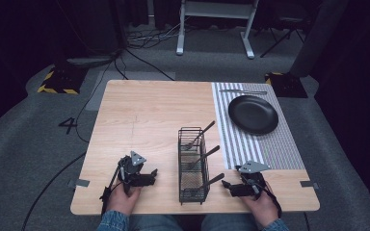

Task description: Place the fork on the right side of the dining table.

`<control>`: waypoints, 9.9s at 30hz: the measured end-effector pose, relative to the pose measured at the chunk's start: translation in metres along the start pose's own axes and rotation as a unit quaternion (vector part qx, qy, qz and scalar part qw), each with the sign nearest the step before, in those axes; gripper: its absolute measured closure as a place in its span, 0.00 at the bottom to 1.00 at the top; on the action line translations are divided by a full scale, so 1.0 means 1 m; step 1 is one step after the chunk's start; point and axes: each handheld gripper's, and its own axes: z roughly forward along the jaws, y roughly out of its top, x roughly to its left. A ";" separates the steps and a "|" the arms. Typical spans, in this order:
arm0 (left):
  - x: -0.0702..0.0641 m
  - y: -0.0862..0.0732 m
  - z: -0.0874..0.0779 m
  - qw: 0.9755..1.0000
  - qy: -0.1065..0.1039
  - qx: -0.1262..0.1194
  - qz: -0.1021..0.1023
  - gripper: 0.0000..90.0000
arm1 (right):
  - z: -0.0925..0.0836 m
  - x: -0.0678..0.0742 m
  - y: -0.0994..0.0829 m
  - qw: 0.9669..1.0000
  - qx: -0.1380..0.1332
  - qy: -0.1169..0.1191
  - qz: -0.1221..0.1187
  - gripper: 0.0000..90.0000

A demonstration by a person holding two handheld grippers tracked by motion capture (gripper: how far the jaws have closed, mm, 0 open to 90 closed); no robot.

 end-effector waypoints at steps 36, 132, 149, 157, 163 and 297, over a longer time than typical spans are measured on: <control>0.000 0.001 0.000 1.000 0.000 0.001 0.002 0.14 | -0.071 0.025 0.028 0.998 -0.009 0.053 -0.023 0.45; 0.000 0.000 0.000 1.000 -0.001 0.000 0.001 0.14 | -0.130 0.065 0.113 0.975 -0.132 0.173 -0.036 0.97; 0.001 0.002 0.001 1.000 -0.003 0.001 0.005 0.14 | -0.146 0.061 0.131 0.971 -0.164 0.174 -0.030 0.97; 0.001 0.002 0.002 1.000 -0.004 0.001 0.004 0.14 | -0.158 0.055 0.135 0.969 -0.179 0.170 -0.025 0.97; 0.001 0.003 0.002 1.000 -0.004 0.001 0.003 0.14 | -0.167 0.051 0.136 0.968 -0.187 0.164 -0.022 0.97; 0.000 0.003 0.002 1.000 -0.003 0.001 0.003 0.14 | -0.104 -0.145 0.066 0.958 -0.140 0.012 0.250 0.97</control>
